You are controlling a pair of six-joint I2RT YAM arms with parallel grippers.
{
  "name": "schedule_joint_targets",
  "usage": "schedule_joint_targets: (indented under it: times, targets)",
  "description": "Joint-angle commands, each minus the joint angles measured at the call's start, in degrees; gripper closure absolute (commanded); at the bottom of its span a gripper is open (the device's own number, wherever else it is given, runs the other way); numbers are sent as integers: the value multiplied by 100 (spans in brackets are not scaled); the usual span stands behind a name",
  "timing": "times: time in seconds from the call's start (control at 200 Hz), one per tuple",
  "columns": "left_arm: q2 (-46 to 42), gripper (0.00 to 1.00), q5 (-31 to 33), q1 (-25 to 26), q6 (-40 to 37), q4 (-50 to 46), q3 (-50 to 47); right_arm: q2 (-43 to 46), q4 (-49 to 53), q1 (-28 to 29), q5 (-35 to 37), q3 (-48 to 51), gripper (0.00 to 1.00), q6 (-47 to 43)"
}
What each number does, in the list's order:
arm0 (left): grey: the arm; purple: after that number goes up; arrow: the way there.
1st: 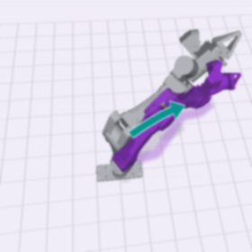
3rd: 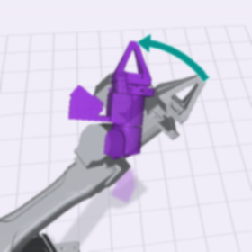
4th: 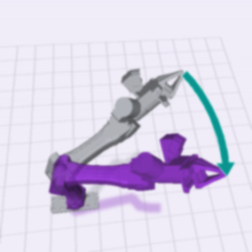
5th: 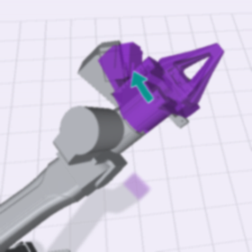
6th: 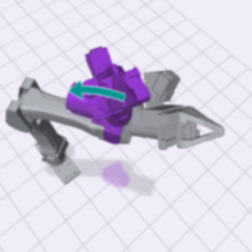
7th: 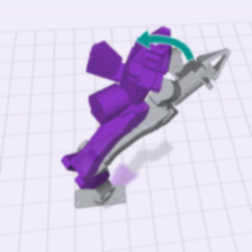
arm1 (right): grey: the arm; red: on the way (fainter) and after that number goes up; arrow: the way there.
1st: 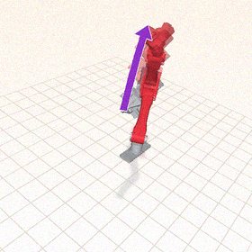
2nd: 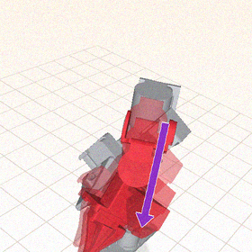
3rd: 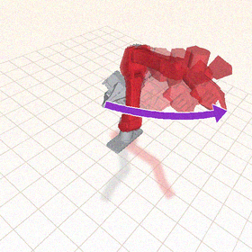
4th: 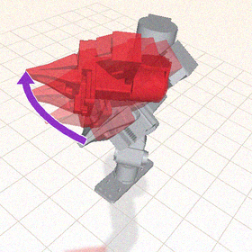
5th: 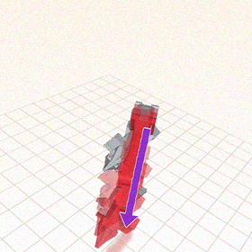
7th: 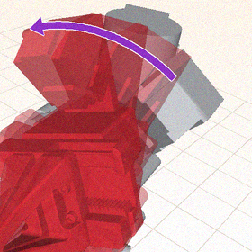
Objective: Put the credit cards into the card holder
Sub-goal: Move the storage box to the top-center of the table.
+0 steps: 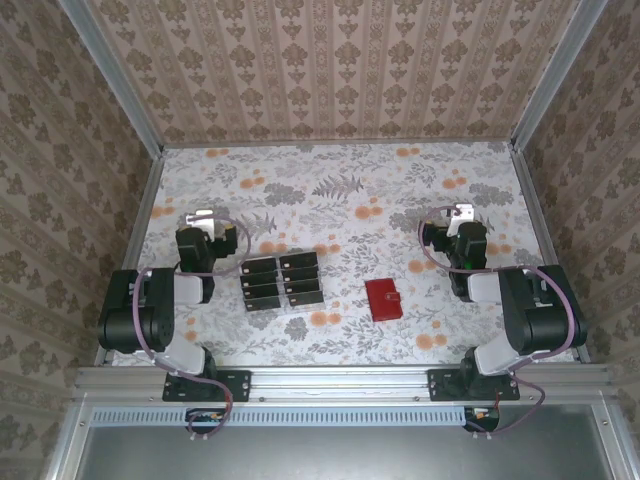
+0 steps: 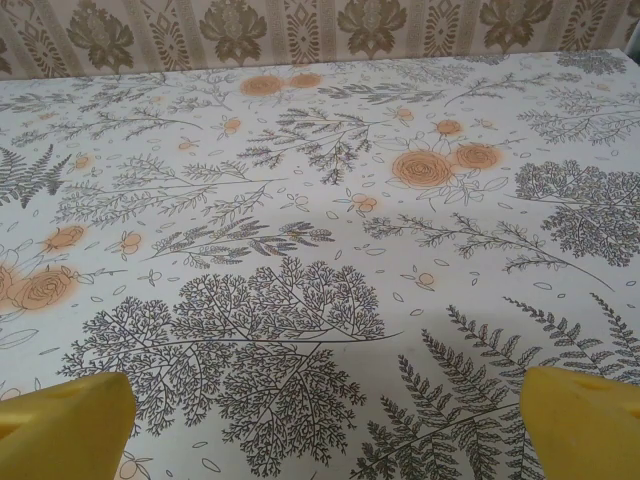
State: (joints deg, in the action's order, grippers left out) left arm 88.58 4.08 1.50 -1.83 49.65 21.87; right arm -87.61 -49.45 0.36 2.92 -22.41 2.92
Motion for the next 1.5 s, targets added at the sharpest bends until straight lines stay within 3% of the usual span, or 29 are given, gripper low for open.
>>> schedule_joint_targets:
  times: [0.0, 0.745, 0.915, 1.11, 1.22, 1.34, 1.41, 1.495]
  targets:
    - [0, 0, -170, -1, -157, 76, 99, 6, 67, -18, -81, -104, 0, -63]
    - [-9, 0, -196, -34, -122, 69, 108, 1, 87, -27, -107, -110, 0, -54]
    - [-142, 0, 246, -45, 55, 279, -66, 39, 70, -27, -175, -88, 0, -85]
    - [-923, 0, 562, -34, 140, -363, -66, 406, 421, -27, 147, -123, 0, 34]
    - [-1496, 0, 764, 6, 182, -867, -41, 908, 1173, -27, 543, -275, 0, 240]
    - [-2183, 0, 847, 25, 414, -1867, 240, 1466, 3102, -44, 867, -995, 0, 1004]
    - [-2540, 0, 887, 63, 630, -2602, 482, 1592, 4010, -70, 798, -1450, 0, 1593]
    - [-2923, 0, 964, 115, 1061, -3589, 868, 1689, 4739, -90, 205, -1847, 0, 1893]
